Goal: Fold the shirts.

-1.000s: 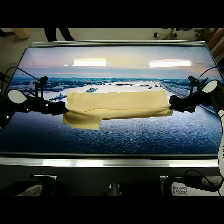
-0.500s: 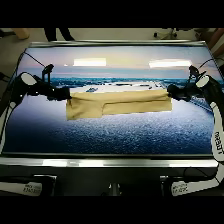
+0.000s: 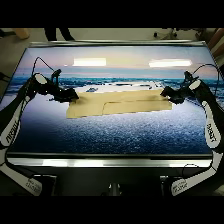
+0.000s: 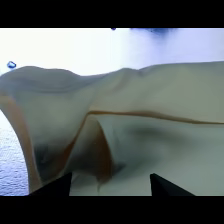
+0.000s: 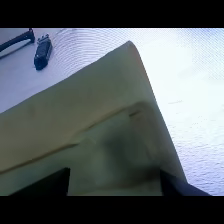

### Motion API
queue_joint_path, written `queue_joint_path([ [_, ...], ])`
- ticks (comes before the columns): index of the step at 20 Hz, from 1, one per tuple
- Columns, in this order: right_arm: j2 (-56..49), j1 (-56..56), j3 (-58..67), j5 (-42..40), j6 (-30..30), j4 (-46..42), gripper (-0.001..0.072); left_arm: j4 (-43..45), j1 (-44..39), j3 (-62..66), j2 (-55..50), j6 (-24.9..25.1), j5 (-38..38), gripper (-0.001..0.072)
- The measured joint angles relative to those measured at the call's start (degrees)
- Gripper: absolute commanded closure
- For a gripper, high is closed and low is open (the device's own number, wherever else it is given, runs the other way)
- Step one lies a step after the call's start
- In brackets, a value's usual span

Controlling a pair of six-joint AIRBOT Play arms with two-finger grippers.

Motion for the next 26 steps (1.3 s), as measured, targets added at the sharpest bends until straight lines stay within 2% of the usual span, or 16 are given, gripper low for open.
queue_joint_path([
  [2, 0.24, -1.33, 0.61, 0.09, -0.33, -0.31, 0.0074, -0.02, 0.79, 0.17, 0.90, -0.15, -1.36, 0.0131],
  [4, -0.35, -2.49, 0.90, 0.57, 0.50, -0.35, 0.0074, -0.20, 0.96, 0.31, 2.73, -0.22, -2.10, 0.0182],
  [6, -1.86, -2.89, 1.07, 1.99, 1.33, 1.36, 0.0078, -0.66, 0.28, 0.35, 4.90, -0.22, -2.97, 0.0182],
  [8, -3.41, -3.17, 1.29, 2.86, 1.66, 4.39, 0.0114, -1.09, -1.14, 0.37, 7.08, -0.22, -3.26, 0.0181],
  [9, -4.07, -3.17, 1.42, 3.32, 1.75, 5.92, 0.0212, -1.31, -2.05, 0.39, 7.96, -0.22, -3.30, 0.0181],
  [10, -4.66, -2.86, 1.38, 4.57, 1.86, 7.41, 0.0409, -1.36, -3.02, 0.39, 8.59, -0.22, -3.43, 0.0182],
  [11, -5.31, -2.45, 1.31, 5.95, 2.01, 8.57, 0.0697, -1.38, -4.17, 0.39, 9.03, -0.22, -3.50, 0.0190],
  [12, -5.66, -2.19, 1.11, 6.47, 2.34, 9.70, 0.0688, -1.38, -5.40, 0.39, 9.25, -0.22, -3.26, 0.0282],
  [13, -5.60, -1.86, 1.16, 7.28, 2.08, 10.23, 0.0688, -1.60, -6.69, 0.39, 9.29, -0.24, -2.75, 0.0554],
  [14, -5.22, -1.66, 1.11, 8.52, 1.27, 11.47, 0.0689, -2.25, -8.17, 0.39, 9.18, -0.31, -1.79, 0.0673],
  [17, -0.17, -1.38, 1.25, 9.97, -2.27, 16.26, 0.0691, -5.35, -12.96, 0.39, 7.34, -0.72, 3.91, 0.0676],
  [20, 7.87, -1.31, 1.29, 13.09, -3.69, 18.18, 0.0690, -12.85, -18.62, 0.39, 2.97, -1.29, 10.64, 0.0676],
  [26, 22.64, -1.27, 1.25, 28.57, 0.33, 18.93, 0.0689, -29.88, -31.52, 0.44, -6.51, -1.77, 24.41, 0.0677],
])
